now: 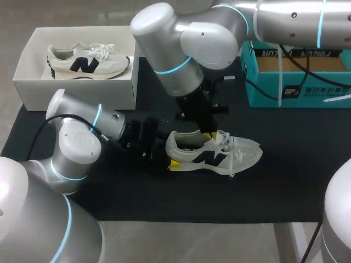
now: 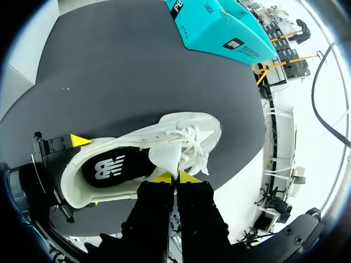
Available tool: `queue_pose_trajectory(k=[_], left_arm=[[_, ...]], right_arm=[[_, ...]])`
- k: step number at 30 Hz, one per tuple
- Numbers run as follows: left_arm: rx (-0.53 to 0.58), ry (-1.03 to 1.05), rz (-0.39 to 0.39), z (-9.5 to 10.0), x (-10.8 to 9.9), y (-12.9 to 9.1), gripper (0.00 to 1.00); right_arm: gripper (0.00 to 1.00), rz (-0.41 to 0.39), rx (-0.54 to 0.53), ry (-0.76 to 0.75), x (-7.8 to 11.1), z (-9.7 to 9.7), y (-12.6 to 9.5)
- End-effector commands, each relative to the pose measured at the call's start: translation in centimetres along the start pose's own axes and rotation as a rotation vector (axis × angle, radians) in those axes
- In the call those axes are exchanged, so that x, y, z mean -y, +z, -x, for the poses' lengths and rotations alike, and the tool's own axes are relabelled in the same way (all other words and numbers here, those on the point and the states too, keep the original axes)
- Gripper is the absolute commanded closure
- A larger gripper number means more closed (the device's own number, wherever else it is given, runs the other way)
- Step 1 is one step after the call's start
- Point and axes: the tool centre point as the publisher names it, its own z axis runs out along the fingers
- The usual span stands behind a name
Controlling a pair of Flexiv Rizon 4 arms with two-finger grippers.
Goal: Take the shoe out of the shoebox, open the shoe tongue, remove and reinsert the insole, then place the shoe into the shoebox
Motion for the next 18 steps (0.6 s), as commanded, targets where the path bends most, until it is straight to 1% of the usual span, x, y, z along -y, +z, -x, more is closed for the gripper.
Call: queue_pose_trajectory(k=[1, 4, 8, 9, 13, 18], left_arm=[[-0.001, 0.0, 0.002, 0.3, -0.2, 0.1, 1.0], [-0.001, 0.0, 0.002, 0.3, -0.2, 0.1, 1.0], [-0.001, 0.0, 0.002, 0.3, -0.2, 0.1, 1.0], [-0.001, 0.0, 0.002, 0.3, -0.2, 0.1, 1.0], [-0.001, 0.0, 0.002, 0.3, -0.2, 0.1, 1.0], [-0.001, 0.0, 0.002, 0.3, -0.2, 0.1, 1.0]], right_arm=[[1.0, 0.007, -0.022, 0.096, 0.8, 1.6, 0.0], [1.0, 0.005, -0.011, 0.123, 0.7, 2.9, 0.3], [1.0, -0.014, -0.023, 0.18, 0.8, 4.9, 0.9], [1.0, -0.018, -0.025, 0.19, 0.9, 5.2, 1.0], [1.0, -0.052, -0.019, 0.241, 1.1, 6.9, 2.3], [1.0, -0.083, -0.011, 0.278, 1.4, 8.3, 3.6]])
